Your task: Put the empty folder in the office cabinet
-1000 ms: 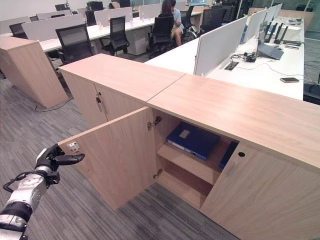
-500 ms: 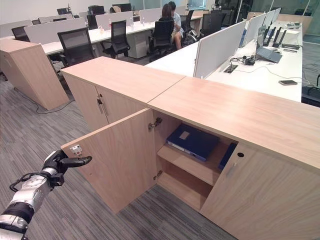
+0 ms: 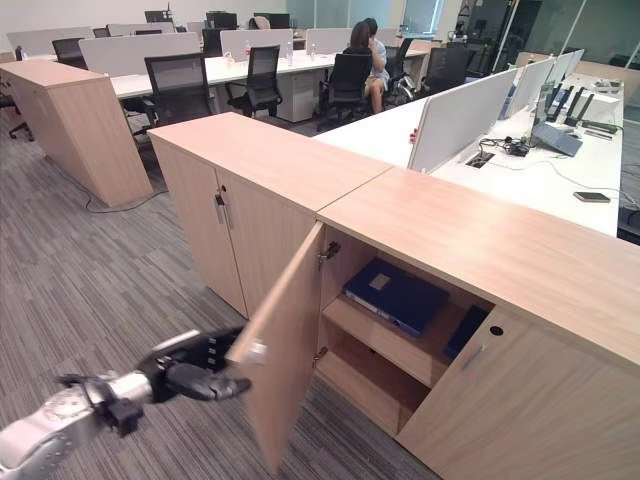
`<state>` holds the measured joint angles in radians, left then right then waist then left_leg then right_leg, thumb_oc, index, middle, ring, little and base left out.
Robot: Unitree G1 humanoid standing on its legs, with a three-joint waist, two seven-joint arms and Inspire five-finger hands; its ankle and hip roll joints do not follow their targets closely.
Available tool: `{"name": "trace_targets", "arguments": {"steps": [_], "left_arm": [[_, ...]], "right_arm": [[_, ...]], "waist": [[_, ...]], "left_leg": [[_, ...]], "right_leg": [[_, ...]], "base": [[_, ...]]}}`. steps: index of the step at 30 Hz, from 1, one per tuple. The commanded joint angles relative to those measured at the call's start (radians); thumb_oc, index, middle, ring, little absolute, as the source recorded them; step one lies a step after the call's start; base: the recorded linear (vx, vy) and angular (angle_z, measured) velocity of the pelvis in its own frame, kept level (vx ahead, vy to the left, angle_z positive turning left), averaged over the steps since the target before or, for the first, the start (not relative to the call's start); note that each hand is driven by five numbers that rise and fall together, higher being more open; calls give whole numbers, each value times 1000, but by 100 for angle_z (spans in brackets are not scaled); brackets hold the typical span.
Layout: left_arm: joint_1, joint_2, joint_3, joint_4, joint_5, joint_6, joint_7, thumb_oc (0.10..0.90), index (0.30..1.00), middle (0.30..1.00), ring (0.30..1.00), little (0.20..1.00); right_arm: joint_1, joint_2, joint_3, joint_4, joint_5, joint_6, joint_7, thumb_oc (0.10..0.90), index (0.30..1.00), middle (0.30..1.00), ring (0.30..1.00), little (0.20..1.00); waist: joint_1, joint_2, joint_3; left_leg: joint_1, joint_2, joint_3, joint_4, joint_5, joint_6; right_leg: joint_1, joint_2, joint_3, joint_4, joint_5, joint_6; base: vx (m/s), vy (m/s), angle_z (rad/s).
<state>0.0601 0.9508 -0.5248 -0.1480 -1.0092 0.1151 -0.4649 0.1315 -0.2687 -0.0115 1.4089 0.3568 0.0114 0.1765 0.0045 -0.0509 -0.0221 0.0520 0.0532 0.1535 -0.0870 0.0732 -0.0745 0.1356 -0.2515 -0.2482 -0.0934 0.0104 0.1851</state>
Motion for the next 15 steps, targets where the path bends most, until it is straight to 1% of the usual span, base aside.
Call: {"name": "trace_targets", "arguments": {"steps": [1, 2, 4, 5, 6, 7, 9, 10, 11, 12, 15], "left_arm": [[-147, -48, 96, -116, -188, -39, -144, 800, 900, 900, 900, 900], [-141, -51, 102, -121, -203, -36, -150, 800, 900, 900, 900, 900], [-111, -42, 124, -145, -237, -49, -127, 800, 900, 900, 900, 900], [-94, -55, 143, -139, -259, -44, -125, 800, 900, 900, 900, 900], [-72, -97, 167, -112, -272, -40, -120, 800, 900, 900, 900, 900], [-71, -97, 167, -111, -272, -40, -121, 800, 900, 900, 900, 900], [-43, -133, 196, -93, -279, -52, -103, 800, 900, 900, 900, 900], [-26, -153, 218, -82, -283, -63, -87, 800, 900, 900, 900, 900], [14, -228, 267, -31, -293, -70, -57, 800, 900, 900, 900, 900], [15, -228, 268, -31, -293, -70, -57, 800, 900, 900, 900, 900], [70, -328, 334, 51, -261, -107, 3, 800, 900, 900, 900, 900]], "right_arm": [[-73, -1, 61, 44, -24, -21, 25, 800, 900, 900, 900, 900], [-74, 0, 66, 40, -24, -25, 26, 800, 900, 900, 900, 900], [-78, 2, 72, 30, -20, -30, 22, 800, 900, 900, 900, 900], [-80, 5, 82, 29, -21, -33, 20, 800, 900, 900, 900, 900], [-79, 10, 87, 27, -20, -34, 20, 800, 900, 900, 900, 900], [-79, 9, 87, 27, -20, -34, 20, 800, 900, 900, 900, 900], [-76, 14, 85, 27, -18, -35, 19, 800, 900, 900, 900, 900], [-76, 15, 79, 31, -17, -34, 16, 800, 900, 900, 900, 900], [-77, 20, 73, 32, -14, -32, 12, 800, 900, 900, 900, 900], [-77, 19, 74, 32, -14, -31, 12, 800, 900, 900, 900, 900], [-75, 22, 58, 33, -10, -25, 5, 800, 900, 900, 900, 900]], "waist": [[-19, 31, -11], [-20, 30, -12], [-18, 31, -12], [-19, 30, -12], [-19, 29, -13], [-20, 30, -13], [-20, 28, -13], [-20, 28, -12], [-21, 25, -11], [-21, 25, -11], [-21, 23, -10]], "left_leg": [[10, 16, -43, 0, -99, -1], [10, 16, -43, 0, -99, -1], [11, 18, -44, 0, -98, -1], [11, 20, -44, 0, -97, -2], [12, 22, -43, 0, -96, -3], [12, 22, -43, 0, -97, -3], [13, 22, -44, 0, -97, -2], [14, 22, -44, 0, -97, -2], [14, 23, -42, 0, -97, -2], [14, 23, -42, 0, -97, -2], [14, 25, -41, 0, -97, -1]], "right_leg": [[-53, -18, -10, 15, 65, 54], [-54, -17, -8, 15, 65, 53], [-54, -14, -6, 15, 65, 50], [-52, -13, -4, 13, 65, 48], [-53, -12, -2, 13, 65, 46], [-53, -11, -2, 13, 64, 46], [-54, -10, 1, 13, 64, 45], [-54, -10, 1, 12, 63, 44], [-54, -9, 4, 11, 63, 41], [-54, -9, 4, 11, 63, 41], [-55, -6, 7, 9, 60, 37]], "base": [[-1, -15, -14], [-10, -15, -11], [-9, -9, -5], [-4, -9, -3], [0, 0, 0], [0, 0, 0], [0, 0, 0], [-14, -8, -4], [-13, -5, -4], [-13, -6, -5], [-3, -2, -1]]}}
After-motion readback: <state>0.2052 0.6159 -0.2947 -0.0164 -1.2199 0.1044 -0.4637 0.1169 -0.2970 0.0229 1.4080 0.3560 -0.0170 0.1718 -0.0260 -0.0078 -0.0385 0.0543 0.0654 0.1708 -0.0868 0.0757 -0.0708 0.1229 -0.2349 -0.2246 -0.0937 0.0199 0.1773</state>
